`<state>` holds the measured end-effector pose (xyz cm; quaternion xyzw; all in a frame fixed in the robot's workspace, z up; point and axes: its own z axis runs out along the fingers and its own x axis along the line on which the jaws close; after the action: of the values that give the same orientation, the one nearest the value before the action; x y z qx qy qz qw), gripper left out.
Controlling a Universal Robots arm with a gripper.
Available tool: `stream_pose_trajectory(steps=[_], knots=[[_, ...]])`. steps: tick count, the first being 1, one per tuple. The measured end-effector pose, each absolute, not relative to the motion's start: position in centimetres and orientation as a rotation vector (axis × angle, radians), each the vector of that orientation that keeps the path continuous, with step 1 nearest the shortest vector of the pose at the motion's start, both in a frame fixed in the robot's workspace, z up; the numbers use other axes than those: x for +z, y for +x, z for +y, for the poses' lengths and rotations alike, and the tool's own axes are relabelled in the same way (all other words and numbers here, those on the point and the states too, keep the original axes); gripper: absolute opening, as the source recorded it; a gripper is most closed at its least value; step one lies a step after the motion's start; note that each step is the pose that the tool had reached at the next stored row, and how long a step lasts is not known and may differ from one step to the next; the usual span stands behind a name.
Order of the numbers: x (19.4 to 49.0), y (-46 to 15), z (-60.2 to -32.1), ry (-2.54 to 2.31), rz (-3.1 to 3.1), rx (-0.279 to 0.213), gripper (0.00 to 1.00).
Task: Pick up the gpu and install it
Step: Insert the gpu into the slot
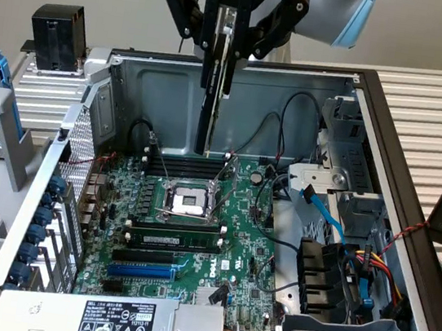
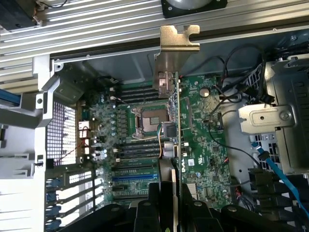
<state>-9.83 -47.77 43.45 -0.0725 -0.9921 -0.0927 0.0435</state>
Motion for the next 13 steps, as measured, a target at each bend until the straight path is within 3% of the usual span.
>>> stream_pose_trajectory(steps=[13], knots=[[43.36,-9.83,-47.76,-0.017,-3.033,-0.264,0.28]])
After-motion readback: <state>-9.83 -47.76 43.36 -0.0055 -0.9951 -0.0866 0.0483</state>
